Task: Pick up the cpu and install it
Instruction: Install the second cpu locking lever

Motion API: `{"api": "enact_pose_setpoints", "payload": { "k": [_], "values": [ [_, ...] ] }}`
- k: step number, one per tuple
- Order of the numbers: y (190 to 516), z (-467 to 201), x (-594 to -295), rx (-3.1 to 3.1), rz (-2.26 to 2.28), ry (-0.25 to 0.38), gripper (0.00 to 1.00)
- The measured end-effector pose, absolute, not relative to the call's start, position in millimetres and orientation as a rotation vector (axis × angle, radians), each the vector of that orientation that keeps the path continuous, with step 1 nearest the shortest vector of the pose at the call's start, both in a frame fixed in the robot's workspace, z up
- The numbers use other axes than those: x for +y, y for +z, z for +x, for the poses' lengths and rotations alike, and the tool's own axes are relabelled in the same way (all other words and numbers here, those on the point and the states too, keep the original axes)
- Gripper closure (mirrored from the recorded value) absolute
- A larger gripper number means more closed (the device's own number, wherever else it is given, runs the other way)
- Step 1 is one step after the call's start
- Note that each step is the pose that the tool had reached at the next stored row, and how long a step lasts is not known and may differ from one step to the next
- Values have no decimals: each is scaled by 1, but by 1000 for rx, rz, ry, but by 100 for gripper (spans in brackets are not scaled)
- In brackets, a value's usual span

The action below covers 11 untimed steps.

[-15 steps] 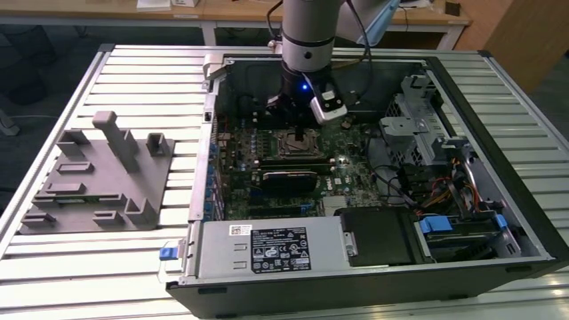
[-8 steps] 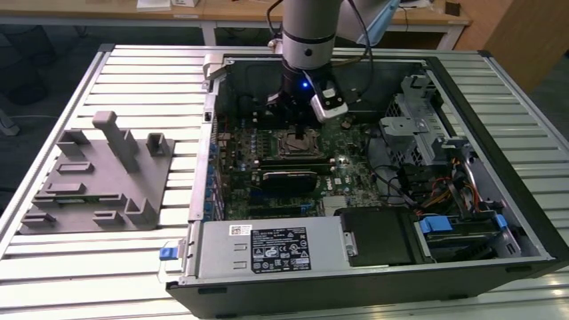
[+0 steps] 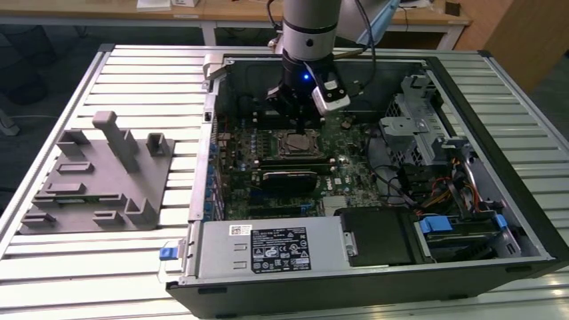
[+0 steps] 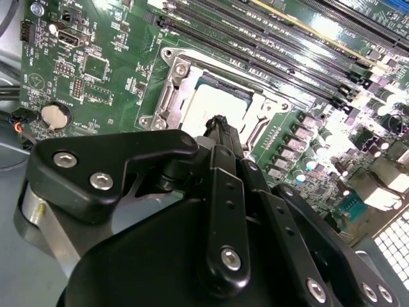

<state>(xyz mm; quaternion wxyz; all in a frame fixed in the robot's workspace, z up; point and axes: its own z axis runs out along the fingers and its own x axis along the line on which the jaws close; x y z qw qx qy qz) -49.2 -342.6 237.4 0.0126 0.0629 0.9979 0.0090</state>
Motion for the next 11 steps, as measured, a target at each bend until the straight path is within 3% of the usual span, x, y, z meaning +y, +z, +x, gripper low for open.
{"api": "enact_pose_setpoints", "payload": {
  "k": [11],
  "values": [
    [237, -49, -343, 3110, 196, 32, 89]
  ]
}}
